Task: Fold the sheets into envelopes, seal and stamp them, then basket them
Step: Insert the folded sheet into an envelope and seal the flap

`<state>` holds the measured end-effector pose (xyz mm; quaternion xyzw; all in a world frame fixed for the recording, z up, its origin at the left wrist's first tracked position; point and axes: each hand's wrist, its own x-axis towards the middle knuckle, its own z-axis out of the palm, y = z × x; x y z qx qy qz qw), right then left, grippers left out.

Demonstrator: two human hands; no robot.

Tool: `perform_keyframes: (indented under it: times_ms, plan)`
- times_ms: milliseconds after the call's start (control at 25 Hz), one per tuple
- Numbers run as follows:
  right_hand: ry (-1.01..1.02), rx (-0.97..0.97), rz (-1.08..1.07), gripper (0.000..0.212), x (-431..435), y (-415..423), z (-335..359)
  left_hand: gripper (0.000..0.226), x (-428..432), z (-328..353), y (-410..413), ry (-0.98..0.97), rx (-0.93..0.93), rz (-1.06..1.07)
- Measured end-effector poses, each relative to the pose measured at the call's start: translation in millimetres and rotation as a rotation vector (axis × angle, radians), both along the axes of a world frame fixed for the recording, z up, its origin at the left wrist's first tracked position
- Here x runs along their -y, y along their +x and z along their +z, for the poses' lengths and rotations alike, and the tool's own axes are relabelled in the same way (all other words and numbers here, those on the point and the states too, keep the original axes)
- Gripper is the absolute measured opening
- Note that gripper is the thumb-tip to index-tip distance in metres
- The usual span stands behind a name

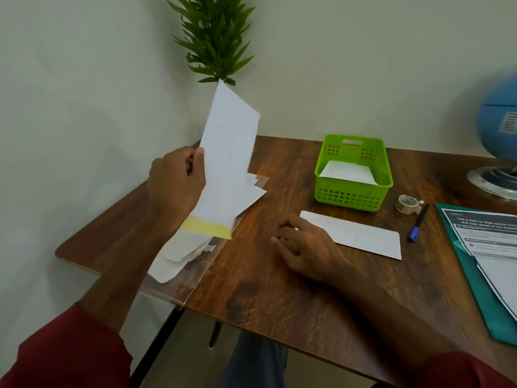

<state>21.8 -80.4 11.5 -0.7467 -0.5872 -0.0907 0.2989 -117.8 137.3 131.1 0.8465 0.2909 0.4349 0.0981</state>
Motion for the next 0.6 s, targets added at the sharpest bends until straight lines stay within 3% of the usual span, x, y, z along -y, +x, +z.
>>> perform_keyframes:
  times_ms: [80, 160, 360, 440, 600]
  plan:
    - [0.087, -0.126, -0.024, 0.023, 1.8, -2.1, 1.8, 0.041, 16.4, 1.3, 6.3, -0.146, 0.157, -0.076]
    - [0.175, -0.369, -0.046, 0.026, 5.7, -3.7, 6.0, 0.044, 35.2, -9.3, 11.5, -0.255, 0.247, -0.15]
    - [0.202, -0.884, -0.001, 0.034, 8.1, -2.8, 12.2, 0.036, 59.3, -39.3, 23.7, -0.438, 0.363, -0.234]
    - [0.175, -0.996, 0.058, 0.032, 5.8, -1.6, 11.6, 0.037, 63.6, -46.6, 27.5, -0.479, 0.373, -0.229]
    - [0.298, -1.036, 0.137, 0.019, 6.9, 3.4, 10.8, 0.038, 68.6, -52.5, 30.6, -0.48, 0.523, -0.238]
